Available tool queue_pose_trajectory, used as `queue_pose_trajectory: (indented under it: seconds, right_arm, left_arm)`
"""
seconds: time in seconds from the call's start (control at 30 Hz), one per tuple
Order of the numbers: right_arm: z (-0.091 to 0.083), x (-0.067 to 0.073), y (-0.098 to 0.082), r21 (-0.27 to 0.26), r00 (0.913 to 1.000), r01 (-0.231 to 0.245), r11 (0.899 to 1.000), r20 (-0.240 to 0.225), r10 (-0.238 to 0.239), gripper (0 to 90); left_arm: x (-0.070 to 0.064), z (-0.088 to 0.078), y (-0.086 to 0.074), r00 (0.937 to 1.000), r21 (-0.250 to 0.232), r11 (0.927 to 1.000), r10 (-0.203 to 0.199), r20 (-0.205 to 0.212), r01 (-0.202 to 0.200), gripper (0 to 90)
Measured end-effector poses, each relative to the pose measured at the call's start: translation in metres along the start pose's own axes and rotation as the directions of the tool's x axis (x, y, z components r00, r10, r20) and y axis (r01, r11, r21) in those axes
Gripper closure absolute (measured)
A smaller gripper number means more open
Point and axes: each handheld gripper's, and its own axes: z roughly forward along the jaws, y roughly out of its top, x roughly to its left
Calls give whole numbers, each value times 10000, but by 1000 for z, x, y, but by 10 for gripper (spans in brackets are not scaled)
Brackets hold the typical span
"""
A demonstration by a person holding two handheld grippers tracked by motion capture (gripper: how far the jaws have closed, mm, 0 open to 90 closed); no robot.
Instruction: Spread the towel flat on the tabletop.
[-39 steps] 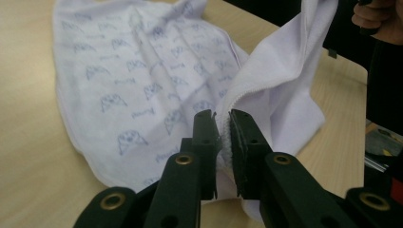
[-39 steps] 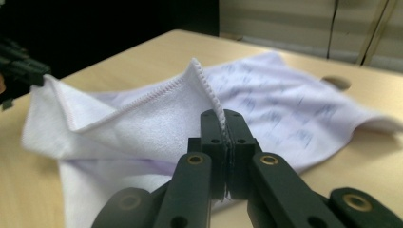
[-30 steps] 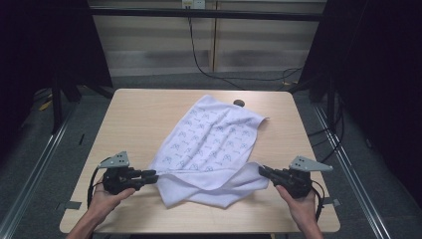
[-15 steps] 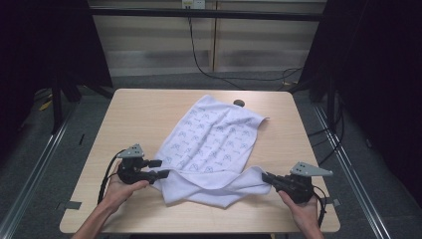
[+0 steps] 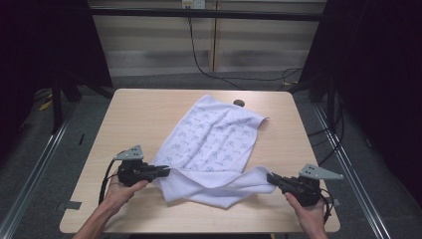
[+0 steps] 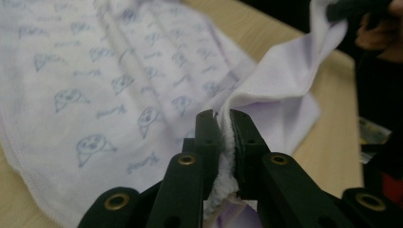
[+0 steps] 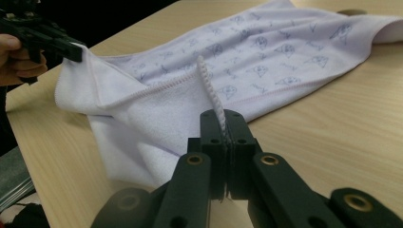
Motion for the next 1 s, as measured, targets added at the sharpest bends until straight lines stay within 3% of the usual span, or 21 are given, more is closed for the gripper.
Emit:
queue_pose_trajectory:
  seconds: [0.13, 0.17, 0.2, 0.23, 0.27, 0.37, 0.47, 0.57, 0.6, 0.67, 0.8, 0.87, 0.93, 0.97, 1.0]
  right_arm:
    - [-14, 3, 7, -476, 10000, 63, 9988, 52, -61, 888]
    - [-24, 6, 11, -837, 9998, 126, 9964, -129, -138, 887]
    - [-24, 6, 11, -837, 9998, 126, 9964, -129, -138, 887]
    - [-34, 12, 11, -981, 9985, 391, 9944, -336, -426, 886]
    - [-34, 12, 11, -981, 9985, 391, 9944, -336, -426, 886]
    - [-44, 22, -5, -857, 9971, 272, 9960, -690, -332, 870]
    - [-47, 33, -30, -101, 9946, 338, 9994, -977, -346, 841]
    - [-55, 46, -52, 844, 9898, 672, 9942, -1312, -558, 781]
    - [-58, 48, -53, 1069, 9872, 720, 9917, -1498, -555, 703]
    - [-59, 48, -52, 1161, 9858, 721, 9906, -1595, -531, 670]
    - [-66, 48, -35, 589, 9855, 806, 9950, -1546, -706, 571]
    - [-63, 47, -26, 328, 9813, 888, 9955, -1744, -818, 578]
    - [-49, 43, -19, 250, 9826, 814, 9964, -1696, -760, 586]
    - [-34, 40, -16, 454, 9820, 834, 9955, -1735, -744, 593]
    - [-24, 38, -15, 615, 9827, 758, 9952, -1735, -642, 594]
  left_arm:
    - [-15, -21, 9, 9986, -706, 9967, 415, 330, -390, 829]
    - [-22, -28, 11, 9973, -821, 9952, 580, 461, -541, 831]
    - [-27, -31, 11, 9961, -828, 9943, 709, 532, -664, 831]
    - [-35, -34, 9, 9938, -669, 9937, 944, 586, -904, 830]
    - [-41, -36, 5, 9916, -446, 9925, 1164, 570, -1139, 830]
    - [-53, -37, -18, 9898, 294, 9926, 1147, 846, -1175, 807]
    - [-58, -35, -44, 9897, 1097, 9883, 936, 1087, -1055, 788]
    - [-57, -40, -58, 9878, 1296, 9884, 598, 1439, -787, 739]
    - [-57, -43, -60, 9870, 1243, 9897, 519, 1521, -712, 661]
    - [-54, -50, -58, 9852, 902, 9944, 394, 1667, -550, 640]
    - [-47, -58, -48, 9827, 204, 9996, 152, 1848, -193, 546]
    - [-43, -58, -42, 9753, -59, 9999, 108, 2206, -98, 526]
    - [-35, -54, -35, 9784, -234, 9997, -30, 2066, 80, 491]
    - [-32, -52, -33, 9816, -276, 9996, -28, 1910, 82, 503]
    - [-28, -49, -30, 9895, -164, 9998, -100, 1442, 124, 514]
